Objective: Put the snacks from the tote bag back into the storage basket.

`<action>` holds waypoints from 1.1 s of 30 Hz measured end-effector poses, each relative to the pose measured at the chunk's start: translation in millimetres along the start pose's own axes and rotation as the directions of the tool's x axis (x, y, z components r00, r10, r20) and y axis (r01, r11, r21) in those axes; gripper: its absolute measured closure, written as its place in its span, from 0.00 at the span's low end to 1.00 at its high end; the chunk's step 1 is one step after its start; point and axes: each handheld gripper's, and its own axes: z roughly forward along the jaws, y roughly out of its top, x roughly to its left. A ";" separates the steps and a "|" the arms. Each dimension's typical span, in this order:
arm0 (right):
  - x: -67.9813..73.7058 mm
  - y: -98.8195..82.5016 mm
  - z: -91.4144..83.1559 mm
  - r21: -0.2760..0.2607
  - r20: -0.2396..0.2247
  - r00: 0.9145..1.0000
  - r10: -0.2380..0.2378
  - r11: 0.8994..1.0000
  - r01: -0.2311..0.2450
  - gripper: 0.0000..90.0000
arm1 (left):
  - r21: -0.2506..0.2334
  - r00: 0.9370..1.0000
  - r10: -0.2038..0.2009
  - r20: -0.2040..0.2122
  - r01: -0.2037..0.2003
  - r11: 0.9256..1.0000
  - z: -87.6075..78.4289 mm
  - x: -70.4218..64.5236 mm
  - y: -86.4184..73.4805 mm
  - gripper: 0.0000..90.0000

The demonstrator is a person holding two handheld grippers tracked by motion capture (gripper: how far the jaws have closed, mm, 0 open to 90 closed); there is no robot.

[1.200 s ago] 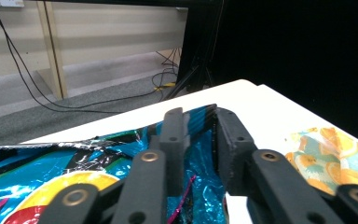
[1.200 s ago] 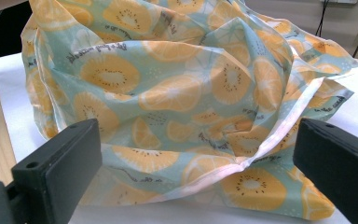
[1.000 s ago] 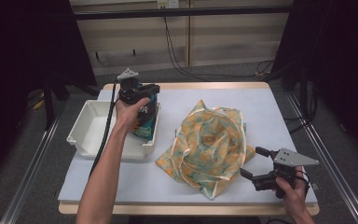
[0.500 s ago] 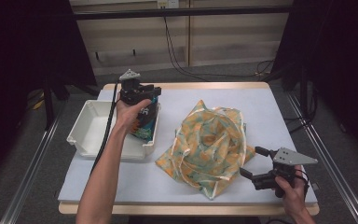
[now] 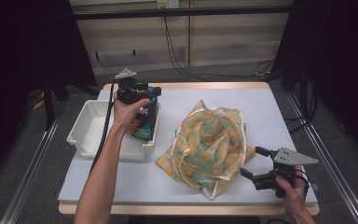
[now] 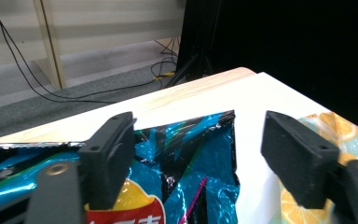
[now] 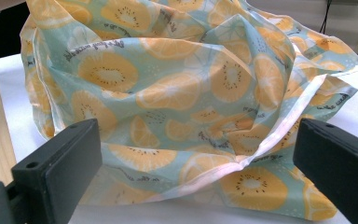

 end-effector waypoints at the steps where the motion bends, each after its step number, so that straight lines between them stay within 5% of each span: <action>1: 0.1 0.1 0.2 0.002 0.001 1.000 0.001 1.000 -0.001 0.00 | 0.000 1.000 0.006 0.000 -0.006 1.000 -2.5 -0.4 0.5 0.26; 7: -0.3 0.3 2.4 0.008 -0.001 1.000 -0.005 1.000 0.005 0.01 | -0.030 1.000 0.005 0.008 -0.005 1.000 -24.1 -4.5 -4.7 0.27; 10: 1.8 1.1 1.9 0.009 0.009 1.000 -0.006 1.000 0.006 0.01 | -0.022 1.000 0.017 0.003 -0.017 1.000 -37.7 -7.6 -9.7 0.37; 14: 5.6 2.7 0.1 0.000 0.006 1.000 -0.010 1.000 0.010 0.01 | -0.018 0.999 0.025 0.047 -0.024 1.000 -58.0 -13.4 -16.8 0.58; 20: 5.9 2.4 3.0 0.008 0.007 1.000 -0.013 1.000 0.013 0.01 | 0.002 0.992 0.100 0.077 -0.100 0.995 -84.0 -18.4 -35.4 0.70; 25: 4.6 1.9 2.9 0.014 0.010 1.000 -0.008 1.000 0.008 0.01 | 0.027 0.993 0.093 0.079 -0.095 0.995 -96.8 -15.1 -54.1 0.88; 29: 4.7 1.5 1.2 0.009 0.014 1.000 -0.001 1.000 0.001 0.00 | 0.093 0.994 0.078 0.077 -0.085 0.992 -105.1 -12.5 -74.6 0.98; 33: 4.1 1.5 2.2 0.008 0.014 1.000 -0.003 1.000 0.003 0.00 | 0.134 0.994 0.073 0.079 -0.083 0.988 -110.7 -10.6 -90.7 1.00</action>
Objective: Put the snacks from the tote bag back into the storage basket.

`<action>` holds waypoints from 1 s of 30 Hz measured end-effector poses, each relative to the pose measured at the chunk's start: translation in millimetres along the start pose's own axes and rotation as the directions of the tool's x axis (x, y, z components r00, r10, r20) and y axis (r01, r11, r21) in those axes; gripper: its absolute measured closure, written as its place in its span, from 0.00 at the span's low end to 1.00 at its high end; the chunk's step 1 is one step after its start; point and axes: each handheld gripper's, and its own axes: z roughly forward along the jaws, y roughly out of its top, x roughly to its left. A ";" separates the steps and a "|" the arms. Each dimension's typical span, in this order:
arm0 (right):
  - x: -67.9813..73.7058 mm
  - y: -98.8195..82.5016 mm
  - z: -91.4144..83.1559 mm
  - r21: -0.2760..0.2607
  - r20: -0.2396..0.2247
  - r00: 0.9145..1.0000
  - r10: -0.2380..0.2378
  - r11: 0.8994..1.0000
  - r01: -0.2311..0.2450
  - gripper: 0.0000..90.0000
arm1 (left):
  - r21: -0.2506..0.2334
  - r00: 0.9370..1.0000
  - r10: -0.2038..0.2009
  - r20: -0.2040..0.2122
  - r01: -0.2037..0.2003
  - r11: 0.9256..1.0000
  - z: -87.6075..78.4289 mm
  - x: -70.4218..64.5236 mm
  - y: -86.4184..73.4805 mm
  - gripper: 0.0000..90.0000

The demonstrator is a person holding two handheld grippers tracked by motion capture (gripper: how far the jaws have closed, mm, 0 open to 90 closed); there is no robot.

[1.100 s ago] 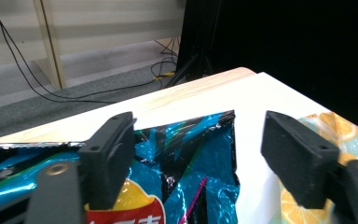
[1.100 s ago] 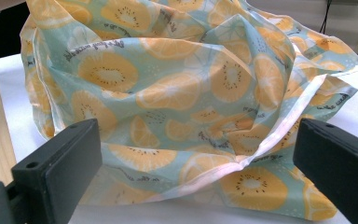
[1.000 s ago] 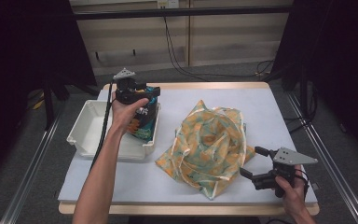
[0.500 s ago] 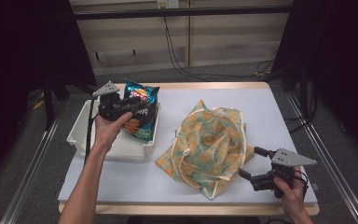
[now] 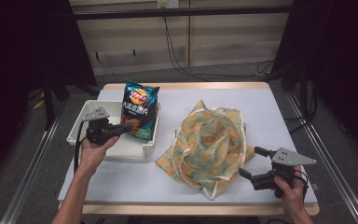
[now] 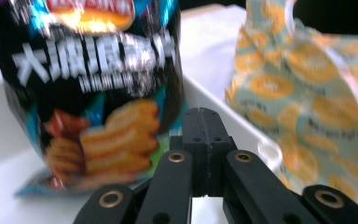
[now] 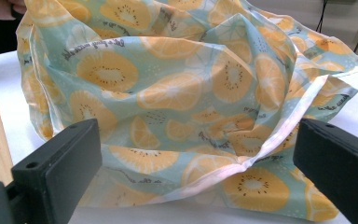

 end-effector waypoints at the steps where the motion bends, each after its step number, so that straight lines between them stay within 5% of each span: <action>1: 0.1 0.0 0.4 0.002 0.000 1.000 -0.002 1.000 0.002 0.00 | 0.011 1.000 -0.003 -0.004 0.003 1.000 0.4 -0.3 -5.0 1.00; 5: 0.3 0.1 1.2 0.004 -0.002 1.000 -0.004 1.000 0.004 0.00 | 0.067 1.000 -0.016 -0.001 0.016 0.998 11.5 1.7 -22.4 1.00; 6: 0.3 0.0 1.6 0.004 -0.004 1.000 -0.001 1.000 0.001 0.00 | 0.094 1.000 0.001 -0.022 0.001 0.996 15.6 1.0 -24.2 1.00; 12: -0.1 -0.5 2.2 0.006 0.001 1.000 -0.003 1.000 0.003 0.00 | 0.133 1.000 -0.002 0.007 0.001 0.991 34.1 2.8 -24.3 0.98; 19: 0.2 -0.9 2.0 0.013 -0.013 1.000 -0.007 1.000 0.007 0.00 | 0.223 1.000 0.019 0.018 -0.023 0.975 63.8 7.4 -25.6 0.99; 30: -0.3 -1.3 2.9 0.015 -0.009 1.000 -0.003 1.000 0.003 0.00 | 0.263 0.999 0.038 -0.030 -0.029 0.965 79.0 11.6 -17.1 1.00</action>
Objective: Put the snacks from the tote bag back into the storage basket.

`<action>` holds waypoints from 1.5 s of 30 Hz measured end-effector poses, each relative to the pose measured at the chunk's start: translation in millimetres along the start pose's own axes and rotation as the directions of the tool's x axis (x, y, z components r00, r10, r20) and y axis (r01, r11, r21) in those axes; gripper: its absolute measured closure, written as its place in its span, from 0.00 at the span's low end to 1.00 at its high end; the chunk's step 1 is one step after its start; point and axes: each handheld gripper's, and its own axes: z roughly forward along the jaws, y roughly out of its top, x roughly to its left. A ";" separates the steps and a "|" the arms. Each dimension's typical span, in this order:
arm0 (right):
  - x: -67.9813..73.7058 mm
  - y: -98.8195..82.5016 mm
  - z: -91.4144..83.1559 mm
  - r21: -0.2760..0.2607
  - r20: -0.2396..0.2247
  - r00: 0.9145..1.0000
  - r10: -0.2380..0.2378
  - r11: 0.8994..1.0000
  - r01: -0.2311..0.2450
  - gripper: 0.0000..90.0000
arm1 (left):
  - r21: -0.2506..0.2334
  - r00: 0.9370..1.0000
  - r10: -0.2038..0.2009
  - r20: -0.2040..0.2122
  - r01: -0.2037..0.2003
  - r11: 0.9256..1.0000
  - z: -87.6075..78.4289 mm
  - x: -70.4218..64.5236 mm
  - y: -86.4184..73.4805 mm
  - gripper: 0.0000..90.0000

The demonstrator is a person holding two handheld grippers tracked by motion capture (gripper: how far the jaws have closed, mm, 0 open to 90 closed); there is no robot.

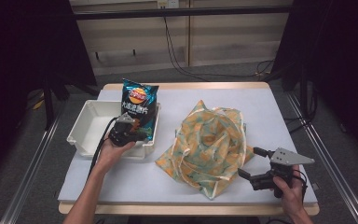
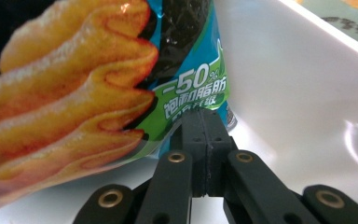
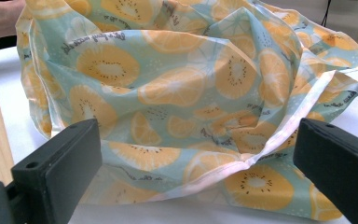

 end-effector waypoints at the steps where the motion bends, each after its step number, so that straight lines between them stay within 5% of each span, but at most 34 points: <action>1: 0.0 0.0 0.0 -0.001 0.001 1.000 0.000 1.000 0.000 0.00 | 0.005 1.000 0.001 -0.001 -0.001 1.000 0.1 0.9 1.2 1.00; 10: 0.0 0.1 0.6 -0.001 -0.002 1.000 0.001 1.000 -0.001 0.00 | 0.022 0.999 0.020 -0.025 -0.019 1.000 5.7 5.8 12.3 0.99; 15: -0.1 0.0 0.3 -0.001 0.000 1.000 0.000 1.000 0.000 0.00 | 0.007 1.000 -0.015 -0.011 0.015 1.000 10.8 11.2 13.7 0.97; 24: -0.2 -0.3 0.9 0.003 -0.002 1.000 -0.006 1.000 0.006 0.00 | 0.020 0.999 0.002 -0.034 -0.002 1.000 12.1 10.0 25.1 0.93; 27: -0.3 -0.4 0.7 0.003 -0.003 1.000 -0.008 1.000 0.008 0.00 | 0.014 1.000 -0.024 -0.012 0.024 1.000 14.5 12.8 21.9 0.90; 45: 0.5 -0.5 -0.9 -0.001 -0.002 1.000 -0.003 1.000 0.003 0.00 | -0.147 1.000 -0.025 0.008 0.026 0.989 -16.5 -3.9 7.4 0.58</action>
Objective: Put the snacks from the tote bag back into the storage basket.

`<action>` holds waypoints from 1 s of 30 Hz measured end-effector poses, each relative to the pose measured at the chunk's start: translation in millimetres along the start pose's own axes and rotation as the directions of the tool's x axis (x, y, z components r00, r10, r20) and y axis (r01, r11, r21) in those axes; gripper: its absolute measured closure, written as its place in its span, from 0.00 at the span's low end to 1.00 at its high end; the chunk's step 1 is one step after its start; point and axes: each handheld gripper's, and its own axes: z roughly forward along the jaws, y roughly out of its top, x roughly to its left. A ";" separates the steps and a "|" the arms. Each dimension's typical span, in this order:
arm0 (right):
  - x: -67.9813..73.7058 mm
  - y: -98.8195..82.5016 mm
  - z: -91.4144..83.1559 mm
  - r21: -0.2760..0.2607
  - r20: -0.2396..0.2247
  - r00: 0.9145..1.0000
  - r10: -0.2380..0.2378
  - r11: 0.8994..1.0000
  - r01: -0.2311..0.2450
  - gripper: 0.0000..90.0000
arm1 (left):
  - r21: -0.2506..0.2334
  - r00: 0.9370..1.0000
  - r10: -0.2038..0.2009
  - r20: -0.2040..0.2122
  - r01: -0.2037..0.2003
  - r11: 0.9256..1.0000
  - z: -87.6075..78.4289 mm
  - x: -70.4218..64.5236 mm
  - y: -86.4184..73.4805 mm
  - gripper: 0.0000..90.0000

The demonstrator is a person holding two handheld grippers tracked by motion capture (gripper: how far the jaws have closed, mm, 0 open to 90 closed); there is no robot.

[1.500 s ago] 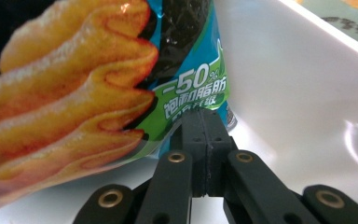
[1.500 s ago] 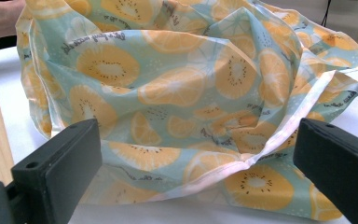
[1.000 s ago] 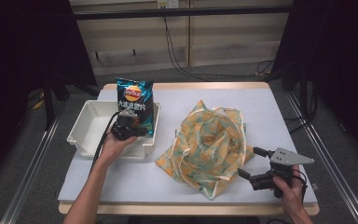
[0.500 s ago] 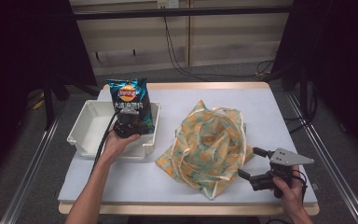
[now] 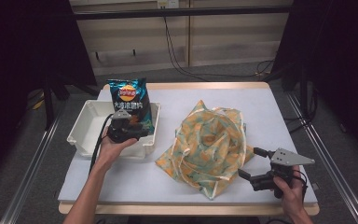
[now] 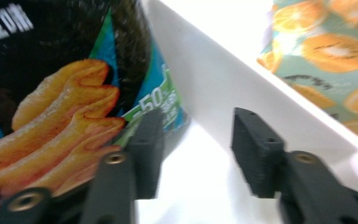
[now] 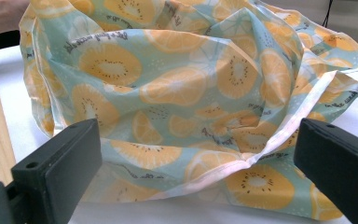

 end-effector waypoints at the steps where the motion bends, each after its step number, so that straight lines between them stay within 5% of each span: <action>1: -0.1 0.0 0.0 0.001 0.000 1.000 -0.001 1.000 0.001 0.00 | -0.007 1.000 0.004 -0.004 -0.004 1.000 -3.1 -2.6 0.4 0.56; 12: -1.2 0.0 -1.0 -0.005 0.002 1.000 0.004 1.000 -0.004 0.00 | -0.102 0.999 0.021 -0.032 -0.024 0.994 -32.3 -25.0 -8.7 0.20; 23: -1.6 -0.2 -1.9 -0.005 0.009 1.000 0.004 1.000 -0.004 0.00 | -0.151 0.995 0.016 -0.099 -0.031 0.988 -62.7 -40.4 -23.3 0.10; 30: -3.2 -0.9 -4.0 -0.008 0.017 1.000 0.010 1.000 -0.010 0.00 | -0.183 0.996 0.001 -0.087 -0.017 0.983 -77.3 -54.5 -42.7 0.05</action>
